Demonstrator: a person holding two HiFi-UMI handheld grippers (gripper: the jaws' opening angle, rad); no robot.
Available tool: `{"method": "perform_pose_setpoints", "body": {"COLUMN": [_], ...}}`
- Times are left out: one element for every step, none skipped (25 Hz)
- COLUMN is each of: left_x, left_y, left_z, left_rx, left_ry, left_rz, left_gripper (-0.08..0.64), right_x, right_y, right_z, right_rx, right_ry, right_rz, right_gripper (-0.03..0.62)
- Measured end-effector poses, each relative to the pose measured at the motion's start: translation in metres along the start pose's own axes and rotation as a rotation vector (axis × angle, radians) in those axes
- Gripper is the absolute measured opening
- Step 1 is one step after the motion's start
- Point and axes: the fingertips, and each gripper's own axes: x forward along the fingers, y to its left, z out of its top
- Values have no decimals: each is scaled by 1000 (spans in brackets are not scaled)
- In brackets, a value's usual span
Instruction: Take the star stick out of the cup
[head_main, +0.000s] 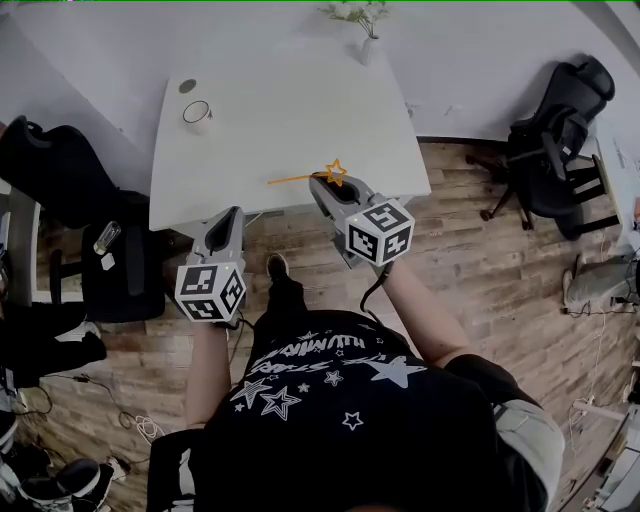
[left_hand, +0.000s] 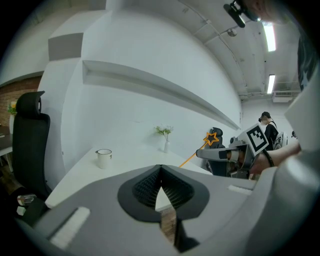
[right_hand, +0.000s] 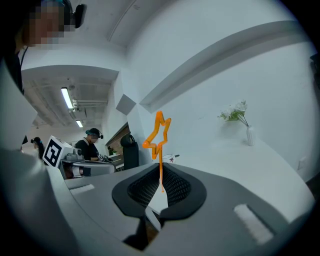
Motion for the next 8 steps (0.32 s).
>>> {"method": "perform_pose_setpoints", "body": {"left_x": [-3, -6, -9, -12, -14, -16, -19, -21], "left_y": [-2, -4, -6, -8, -9, -11, -14, -16], "left_z": [-1, -2, -3, -4, -4, -5, -5, -6], "left_rx": [0, -1, -1, -1, -1, 0, 0, 1], "left_ry": [2, 3, 3, 3, 3, 2, 1, 1], "left_rz": [1, 2, 3, 4, 4, 5, 5, 5], "left_gripper": [3, 3, 3, 3, 3, 3, 3, 3], "right_x": [-4, -7, -10, -13, -16, -18, -21, -24], "right_y": [2, 4, 6, 7, 9, 10, 11, 12], "right_z": [-1, -2, -3, -4, -4, -5, -5, -6], "right_rx": [2, 2, 3, 3, 3, 4, 4, 5], "right_ry": [0, 1, 1, 1, 0, -1, -1, -1], "right_rz": [0, 0, 0, 0, 0, 0, 0, 0], "right_gripper": [31, 31, 31, 31, 31, 31, 31, 31]}}
